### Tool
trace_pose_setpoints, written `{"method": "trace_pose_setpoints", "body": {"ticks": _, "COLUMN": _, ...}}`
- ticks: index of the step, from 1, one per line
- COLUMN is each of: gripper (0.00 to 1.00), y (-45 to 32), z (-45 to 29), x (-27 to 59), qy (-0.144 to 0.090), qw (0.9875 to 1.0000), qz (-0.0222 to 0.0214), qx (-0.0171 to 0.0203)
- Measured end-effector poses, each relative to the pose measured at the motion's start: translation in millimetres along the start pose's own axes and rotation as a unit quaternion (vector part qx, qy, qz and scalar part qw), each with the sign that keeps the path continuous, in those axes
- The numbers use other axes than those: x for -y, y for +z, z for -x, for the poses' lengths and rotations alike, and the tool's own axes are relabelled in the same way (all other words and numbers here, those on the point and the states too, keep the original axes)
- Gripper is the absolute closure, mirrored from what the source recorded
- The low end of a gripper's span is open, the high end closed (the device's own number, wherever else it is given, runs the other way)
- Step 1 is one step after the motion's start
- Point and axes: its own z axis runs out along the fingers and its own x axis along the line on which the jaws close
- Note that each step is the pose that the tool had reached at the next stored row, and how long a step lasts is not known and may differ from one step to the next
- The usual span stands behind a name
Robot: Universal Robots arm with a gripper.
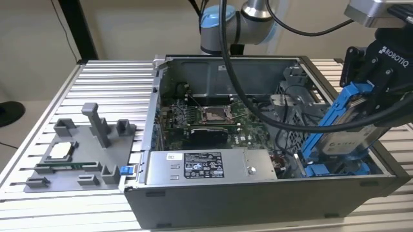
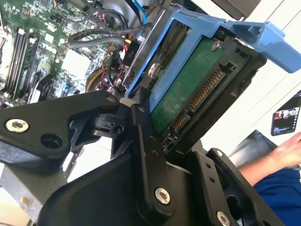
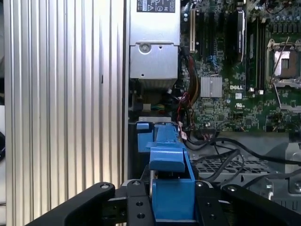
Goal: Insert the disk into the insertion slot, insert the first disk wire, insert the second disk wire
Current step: 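Insert the disk into the insertion slot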
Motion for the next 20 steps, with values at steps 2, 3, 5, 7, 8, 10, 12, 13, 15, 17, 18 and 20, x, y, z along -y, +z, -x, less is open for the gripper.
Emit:
{"method": "trace_pose_setpoints", "body": {"ticks": 2, "gripper": 1.0, "y": 2.5, "z": 0.1, "x": 0.4, "qy": 0.0, "qw": 1.0, "qz": 0.0, "qx": -0.0001}}
{"method": "trace_pose_setpoints", "body": {"ticks": 3, "gripper": 1.0, "y": 3.8, "z": 0.1, "x": 0.6, "qy": 0.0, "qw": 1.0, "qz": 0.0, "qx": 0.0}}
{"method": "trace_pose_setpoints", "body": {"ticks": 5, "gripper": 1.0, "y": 6.8, "z": 0.1, "x": 1.0, "qy": 0.0, "qw": 1.0, "qz": 0.0, "qx": 0.0}}
{"method": "trace_pose_setpoints", "body": {"ticks": 7, "gripper": 1.0, "y": 10.1, "z": 0.2, "x": 1.3, "qy": 0.0, "qw": 1.0, "qz": 0.0, "qx": 0.0001}}
{"method": "trace_pose_setpoints", "body": {"ticks": 8, "gripper": 1.0, "y": 11.7, "z": 0.3, "x": 1.5, "qy": 0.0, "qw": 1.0, "qz": 0.0, "qx": 0.0001}}
{"method": "trace_pose_setpoints", "body": {"ticks": 10, "gripper": 1.0, "y": 15.2, "z": 0.4, "x": 1.8, "qy": 0.0, "qw": 1.0, "qz": 0.0, "qx": -0.0001}}
{"method": "trace_pose_setpoints", "body": {"ticks": 12, "gripper": 1.0, "y": 19.0, "z": 0.5, "x": 2.1, "qy": 0.0, "qw": 1.0, "qz": 0.0, "qx": 0.0}}
{"method": "trace_pose_setpoints", "body": {"ticks": 13, "gripper": 1.0, "y": 20.8, "z": 0.6, "x": 2.3, "qy": 0.0, "qw": 1.0, "qz": 0.0, "qx": 0.0}}
{"method": "trace_pose_setpoints", "body": {"ticks": 15, "gripper": 1.0, "y": 24.4, "z": 0.8, "x": 2.5, "qy": 0.0, "qw": 1.0, "qz": 0.0, "qx": 0.0001}}
{"method": "trace_pose_setpoints", "body": {"ticks": 17, "gripper": 1.0, "y": 27.9, "z": 0.8, "x": 2.8, "qy": 0.0, "qw": 1.0, "qz": 0.0, "qx": -0.0001}}
{"method": "trace_pose_setpoints", "body": {"ticks": 18, "gripper": 1.0, "y": 29.8, "z": 0.9, "x": 2.9, "qy": 0.0, "qw": 1.0, "qz": 0.0, "qx": 0.0}}
{"method": "trace_pose_setpoints", "body": {"ticks": 20, "gripper": 1.0, "y": 33.4, "z": 1.0, "x": 3.1, "qy": 0.0, "qw": 1.0, "qz": 0.0, "qx": 0.0}}
